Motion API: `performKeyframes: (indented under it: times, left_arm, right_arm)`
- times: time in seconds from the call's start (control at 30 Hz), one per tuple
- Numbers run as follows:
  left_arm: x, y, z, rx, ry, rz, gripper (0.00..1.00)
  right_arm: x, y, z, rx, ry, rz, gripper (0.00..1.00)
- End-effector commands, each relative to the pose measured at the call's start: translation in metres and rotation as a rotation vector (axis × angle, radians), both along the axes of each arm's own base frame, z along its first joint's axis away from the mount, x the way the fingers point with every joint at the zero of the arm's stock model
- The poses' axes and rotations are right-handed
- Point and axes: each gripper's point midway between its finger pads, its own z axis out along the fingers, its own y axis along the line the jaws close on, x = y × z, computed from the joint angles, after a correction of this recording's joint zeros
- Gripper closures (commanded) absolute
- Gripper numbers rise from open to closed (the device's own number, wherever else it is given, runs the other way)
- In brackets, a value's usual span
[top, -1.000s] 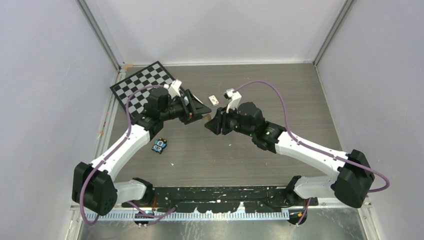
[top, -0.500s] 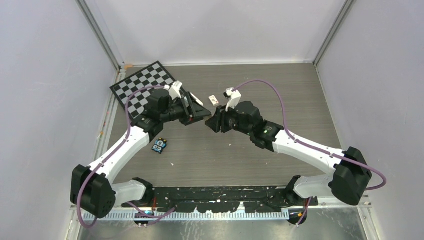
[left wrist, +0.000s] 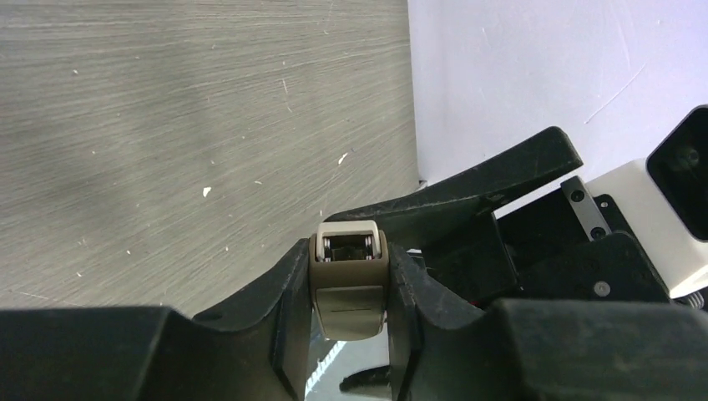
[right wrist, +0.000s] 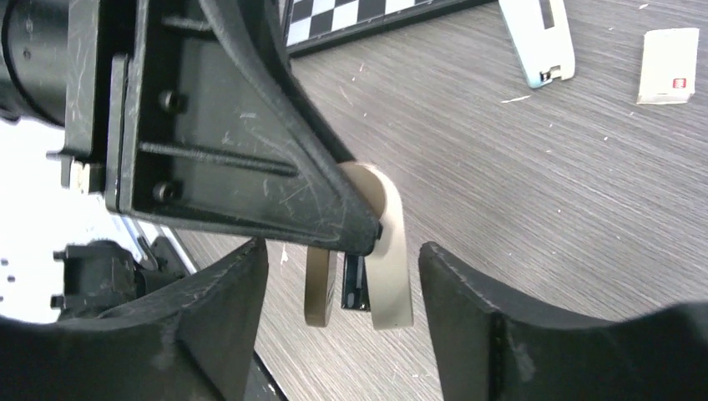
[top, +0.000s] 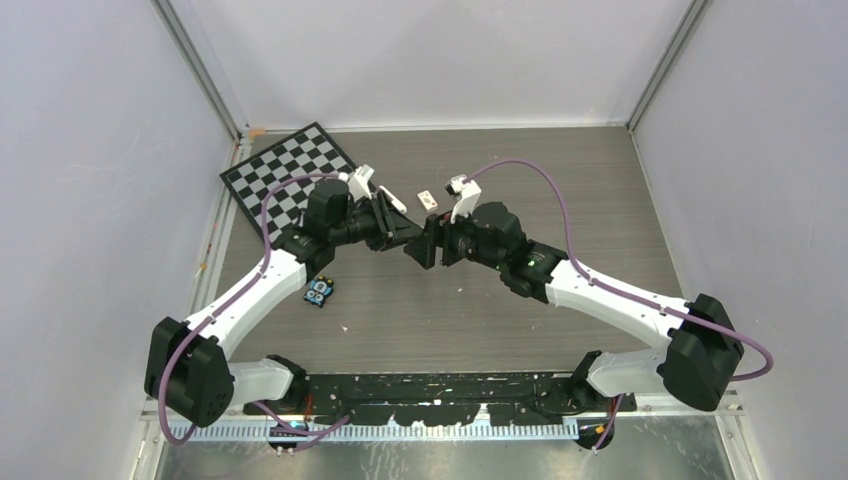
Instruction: Load the staples into the stapler
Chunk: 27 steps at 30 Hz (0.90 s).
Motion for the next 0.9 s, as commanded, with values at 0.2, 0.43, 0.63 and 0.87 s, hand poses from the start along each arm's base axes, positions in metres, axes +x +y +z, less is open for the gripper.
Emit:
performKeyframes:
  times: [0.2,0.43,0.63,0.87]
  left_arm:
    - [-0.018,0.006,0.046,-0.015,-0.456,-0.166,1.0]
    - [-0.051,-0.003,0.078,-0.193,-0.712,-0.322,1.0]
    - [-0.065,-0.012,0.087,-0.297,-0.725,-0.419,1.0]
    - [-0.07,-0.016,0.092,-0.328,-0.741,-0.458,1.0]
  right_arm:
    - [-0.015,-0.044,0.068,0.244,0.063,0.204,0.21]
    - [-0.048,-0.048,0.076,0.284,0.172,0.393,0.41]
    - [-0.06,-0.042,0.086,0.355,0.202,0.486,0.45]
    - [-0.06,-0.037,0.071,0.346,0.254,0.51,0.45]
